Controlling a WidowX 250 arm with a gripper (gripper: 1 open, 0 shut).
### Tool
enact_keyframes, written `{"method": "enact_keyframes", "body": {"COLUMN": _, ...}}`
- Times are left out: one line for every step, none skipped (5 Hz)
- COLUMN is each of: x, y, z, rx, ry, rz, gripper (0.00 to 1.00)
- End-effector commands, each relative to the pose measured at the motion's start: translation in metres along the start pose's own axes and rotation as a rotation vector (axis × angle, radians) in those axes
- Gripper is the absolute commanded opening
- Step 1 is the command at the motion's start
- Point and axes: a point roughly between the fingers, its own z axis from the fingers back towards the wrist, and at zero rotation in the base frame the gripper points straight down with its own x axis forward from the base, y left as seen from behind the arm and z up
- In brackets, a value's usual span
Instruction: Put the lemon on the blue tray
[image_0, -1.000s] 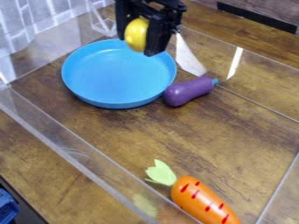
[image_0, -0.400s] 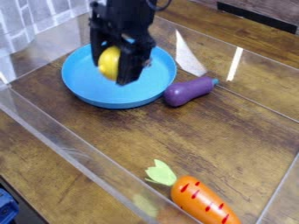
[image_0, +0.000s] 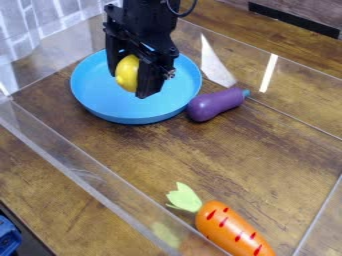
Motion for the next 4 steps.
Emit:
{"method": "enact_keyframes", "body": {"x": 0.007, "y": -0.003, "z": 0.007, "rx": 0.003, "ry": -0.049, "rz": 0.012, "gripper": 0.0}}
{"method": "enact_keyframes", "body": {"x": 0.012, "y": -0.011, "z": 0.001, "rx": 0.001, "ry": -0.055, "rz": -0.002, "gripper": 0.0}}
{"method": "enact_keyframes", "body": {"x": 0.019, "y": -0.023, "z": -0.004, "rx": 0.0, "ry": -0.068, "rz": -0.019, "gripper": 0.0}}
{"method": "enact_keyframes", "body": {"x": 0.029, "y": -0.021, "z": -0.018, "rx": 0.001, "ry": -0.078, "rz": -0.008, "gripper": 0.0}}
